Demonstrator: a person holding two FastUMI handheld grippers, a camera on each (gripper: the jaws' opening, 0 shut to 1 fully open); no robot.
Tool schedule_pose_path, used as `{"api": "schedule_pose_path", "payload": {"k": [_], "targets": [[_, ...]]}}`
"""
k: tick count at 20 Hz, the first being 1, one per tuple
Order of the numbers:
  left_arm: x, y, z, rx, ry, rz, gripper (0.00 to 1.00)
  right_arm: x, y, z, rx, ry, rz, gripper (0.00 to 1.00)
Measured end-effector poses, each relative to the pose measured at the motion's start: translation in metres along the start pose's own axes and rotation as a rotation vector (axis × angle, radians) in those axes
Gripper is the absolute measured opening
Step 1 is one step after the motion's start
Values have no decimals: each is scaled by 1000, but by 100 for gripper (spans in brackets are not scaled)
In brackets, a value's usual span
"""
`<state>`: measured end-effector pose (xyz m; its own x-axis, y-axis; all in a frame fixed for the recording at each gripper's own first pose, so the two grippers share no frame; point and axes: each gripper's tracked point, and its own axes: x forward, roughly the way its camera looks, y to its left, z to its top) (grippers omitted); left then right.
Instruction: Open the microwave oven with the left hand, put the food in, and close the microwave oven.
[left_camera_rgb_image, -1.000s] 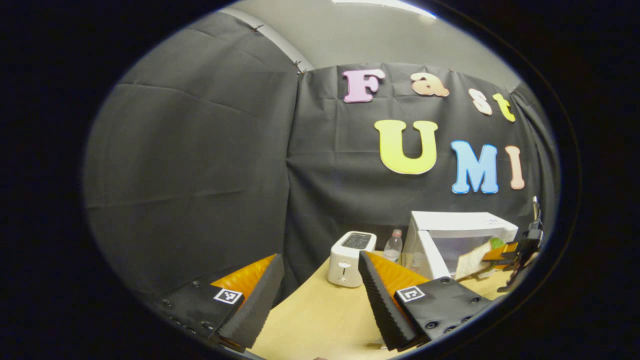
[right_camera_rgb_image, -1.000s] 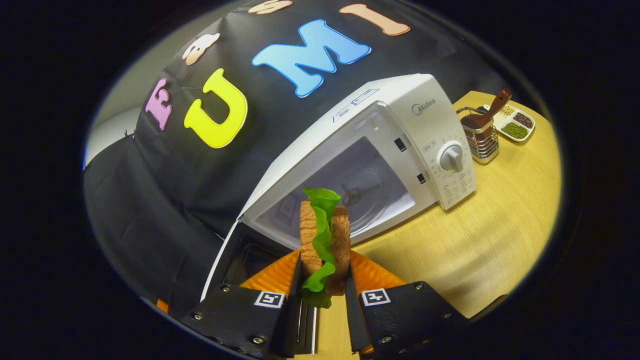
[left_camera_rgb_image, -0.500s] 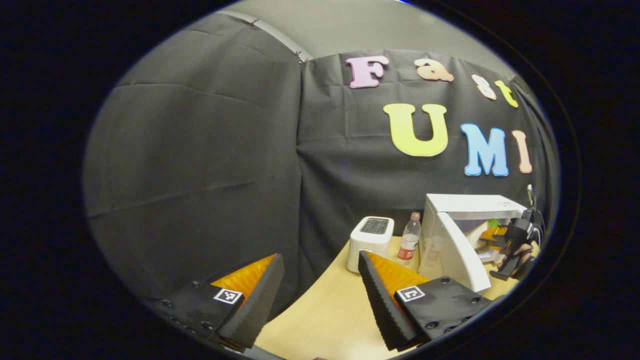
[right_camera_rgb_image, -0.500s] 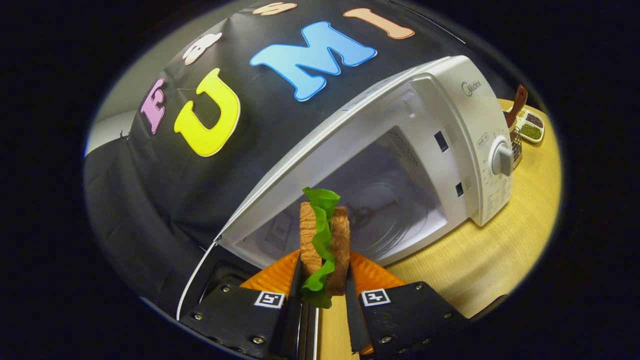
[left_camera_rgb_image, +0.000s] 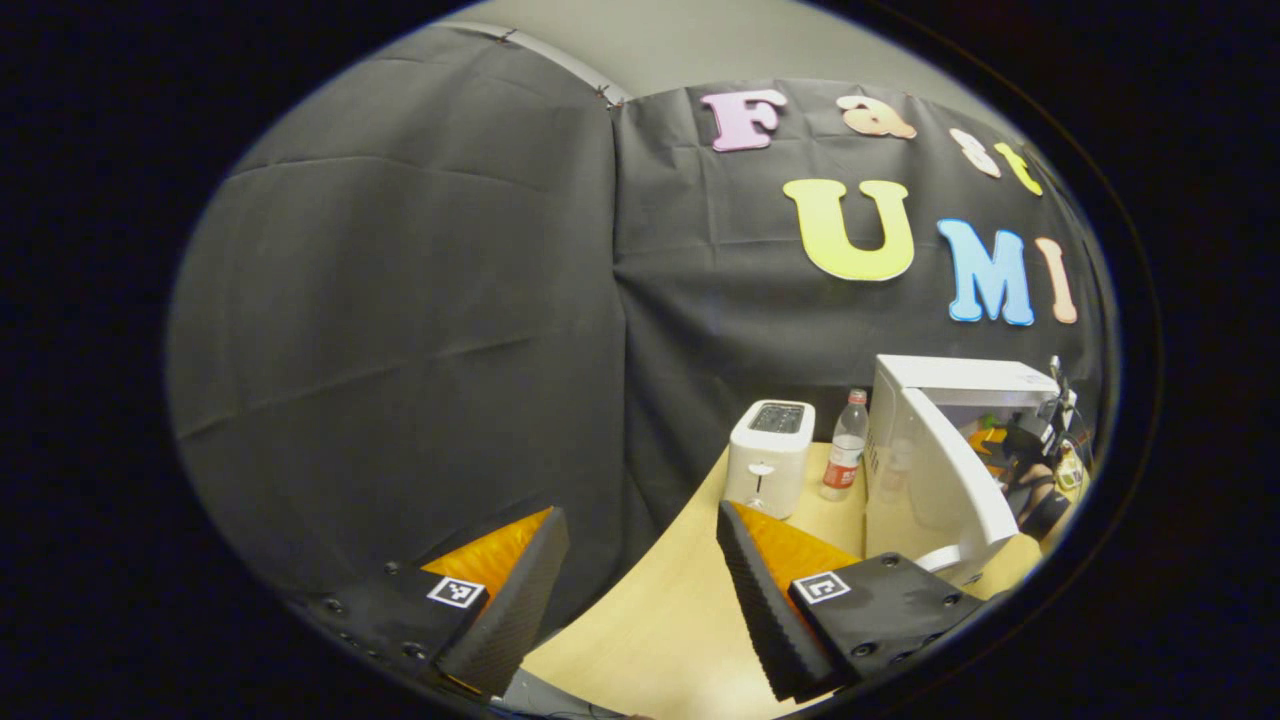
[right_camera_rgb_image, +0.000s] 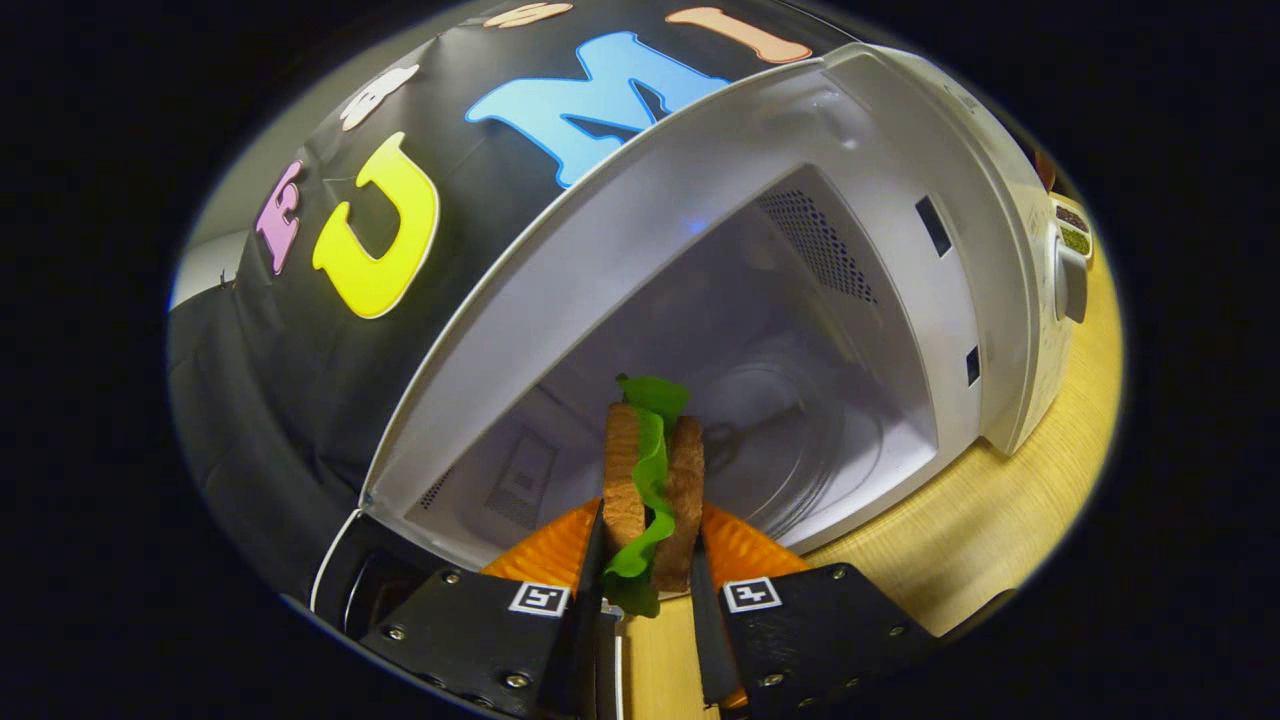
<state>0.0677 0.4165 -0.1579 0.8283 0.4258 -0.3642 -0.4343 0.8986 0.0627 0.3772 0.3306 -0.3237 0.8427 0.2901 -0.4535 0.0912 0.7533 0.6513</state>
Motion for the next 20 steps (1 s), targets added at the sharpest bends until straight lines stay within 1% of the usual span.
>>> {"api": "schedule_pose_path", "payload": {"k": [1,2,3,4,6,7,8,9,10,11,14,16,18,20], "targets": [[0,1,0,-1,-2,1,96,2,-6,0,-14,-5,-25,41],[2,1,1,-1,-5,3,96,4,-10,1,-26,-10,-42,46],[2,1,2,-2,-5,3,96,5,-10,1,-33,-13,-44,47],[2,1,1,-5,-5,4,96,6,-16,2,-61,-18,-70,47],[2,-1,-2,-13,6,-1,97,8,-27,3,-135,-23,-118,55],[2,-2,-3,-14,8,-2,97,6,-31,3,-150,-16,-141,62],[3,-3,-3,-14,5,-3,96,6,-35,2,-158,-13,-161,74],[2,-4,-3,-15,2,-7,97,4,-40,4,-169,-10,-180,79],[3,-7,-4,-17,3,-13,97,1,-45,7,-186,-9,-203,91],[5,-11,-6,-18,2,-22,96,-3,-45,9,-204,-16,-209,98],[8,-23,-10,-15,4,-47,97,-20,-37,23,-265,-51,-196,98],[10,-31,-9,-9,-3,-62,96,-37,-23,27,-292,-52,-157,98],[10,-43,-12,-5,-8,-85,97,-62,-13,32,-360,-69,-134,98],[11,-53,-14,-3,-12,-108,95,-90,-4,40,-435,-97,-110,98]]}}
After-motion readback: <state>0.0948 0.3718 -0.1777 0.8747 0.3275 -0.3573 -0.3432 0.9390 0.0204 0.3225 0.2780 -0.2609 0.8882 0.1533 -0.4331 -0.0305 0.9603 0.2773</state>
